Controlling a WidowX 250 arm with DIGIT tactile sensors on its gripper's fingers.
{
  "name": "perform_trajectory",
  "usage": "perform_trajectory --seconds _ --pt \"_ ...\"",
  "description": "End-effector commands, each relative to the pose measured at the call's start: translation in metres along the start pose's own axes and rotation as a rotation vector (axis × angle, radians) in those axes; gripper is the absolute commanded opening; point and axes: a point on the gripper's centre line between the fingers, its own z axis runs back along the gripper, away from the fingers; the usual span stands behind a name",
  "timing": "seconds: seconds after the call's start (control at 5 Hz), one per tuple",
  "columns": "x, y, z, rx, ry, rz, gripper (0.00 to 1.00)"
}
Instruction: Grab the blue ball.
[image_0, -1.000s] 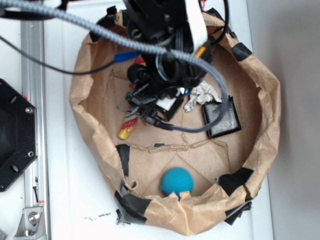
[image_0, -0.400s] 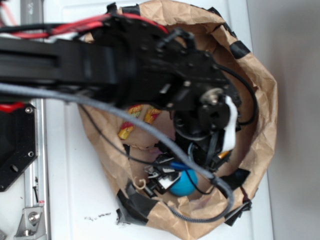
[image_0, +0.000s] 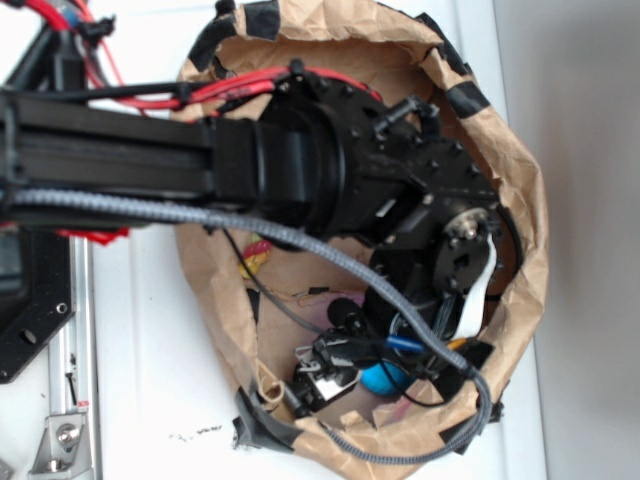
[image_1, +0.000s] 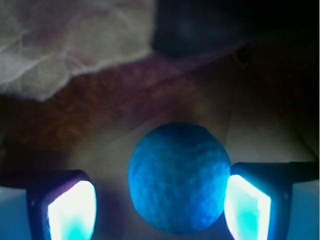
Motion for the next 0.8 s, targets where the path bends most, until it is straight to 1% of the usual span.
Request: perform_trajectory --seconds 0.0,0.2,0.4,0.6 --pt "0.021 -0.025 -0.004 0.085 0.021 -0.061 0.0" --pt "0.006 -0.019 0.017 0.142 0.065 0.104 0.0" --pt "-0.012 -0.021 0.083 0.096 0.153 0.405 0.0" --pt "-0.02 -0.035 0.141 0.37 0.189 0.624 0.0"
